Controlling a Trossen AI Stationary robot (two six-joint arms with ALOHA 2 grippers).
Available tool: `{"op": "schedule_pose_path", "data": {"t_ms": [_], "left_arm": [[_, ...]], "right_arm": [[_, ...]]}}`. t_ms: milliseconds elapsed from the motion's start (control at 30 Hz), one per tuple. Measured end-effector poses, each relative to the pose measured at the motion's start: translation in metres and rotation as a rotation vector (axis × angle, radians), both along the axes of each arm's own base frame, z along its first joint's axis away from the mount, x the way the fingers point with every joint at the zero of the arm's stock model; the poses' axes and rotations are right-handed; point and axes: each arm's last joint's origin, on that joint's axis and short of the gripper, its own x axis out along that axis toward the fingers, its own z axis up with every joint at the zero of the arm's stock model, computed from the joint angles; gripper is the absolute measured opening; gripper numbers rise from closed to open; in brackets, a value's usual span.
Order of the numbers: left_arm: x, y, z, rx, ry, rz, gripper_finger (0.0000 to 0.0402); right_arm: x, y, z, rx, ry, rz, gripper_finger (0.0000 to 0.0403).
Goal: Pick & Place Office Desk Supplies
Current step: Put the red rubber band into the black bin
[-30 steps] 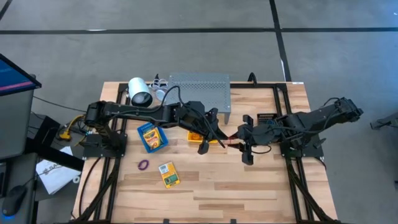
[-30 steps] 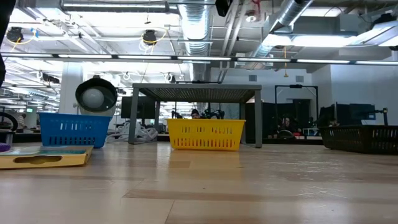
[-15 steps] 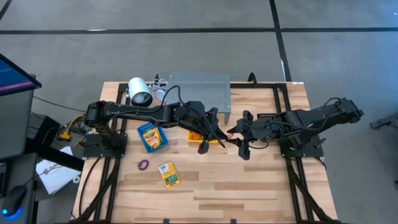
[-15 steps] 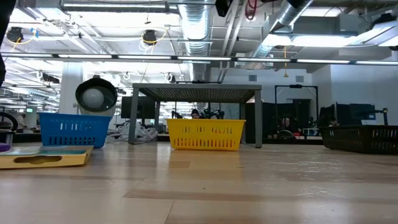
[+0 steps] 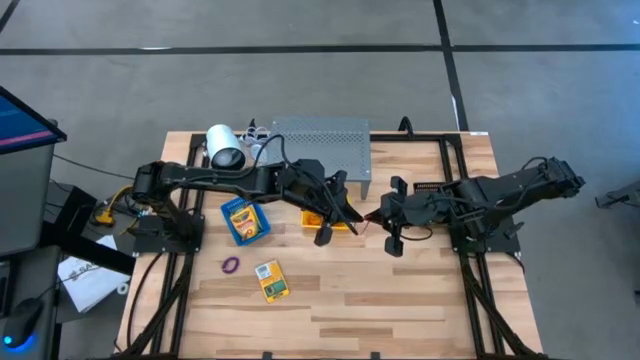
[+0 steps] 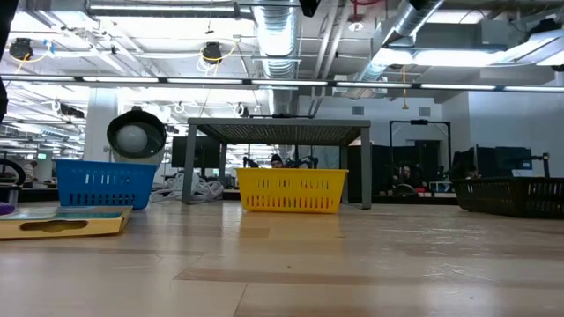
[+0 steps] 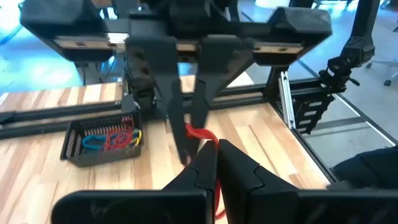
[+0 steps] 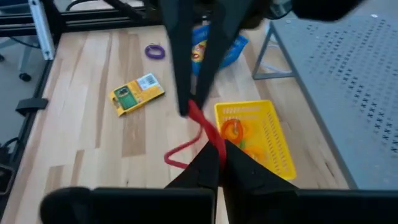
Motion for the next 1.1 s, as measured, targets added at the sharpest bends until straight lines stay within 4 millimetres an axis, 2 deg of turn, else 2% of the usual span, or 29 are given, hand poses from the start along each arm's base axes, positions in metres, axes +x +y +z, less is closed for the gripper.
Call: {"op": "schedule_pose_path", "data": {"t_ms": [200,367,467,633,733,833,1100], "left_arm": [[-0.006,0.0,0.006,0.001,-0.004,0.006,0.0004],[-0.007,0.0,0.005,-0.013,0.021,0.01,0.0025],[-0.007,0.0,0.004,-0.016,0.034,0.008,0.0054],[-0.011,0.0,0.008,-0.019,0.039,0.007,0.0124],[-0.018,0.0,0.007,-0.037,0.1,0.017,0.0157],[-0.031,0.001,0.01,-0.036,0.173,0.024,0.0172],[-0.083,0.006,0.021,-0.002,0.344,0.157,0.0153]], "right_arm": [[0.0,-0.001,0.0,-0.018,-0.006,-0.019,0.0002],[0.0,-0.002,0.0,-0.036,-0.003,-0.039,0.0001],[-0.003,-0.003,0.002,-0.04,-0.009,-0.048,0.0001],[-0.011,-0.006,0.006,-0.05,-0.014,-0.064,0.0001],[-0.022,-0.013,0.008,-0.04,0.012,-0.113,0.0],[-0.036,-0.022,0.007,-0.018,0.066,-0.176,0.0],[-0.09,-0.048,0.001,0.041,0.313,-0.411,0.0]]}}
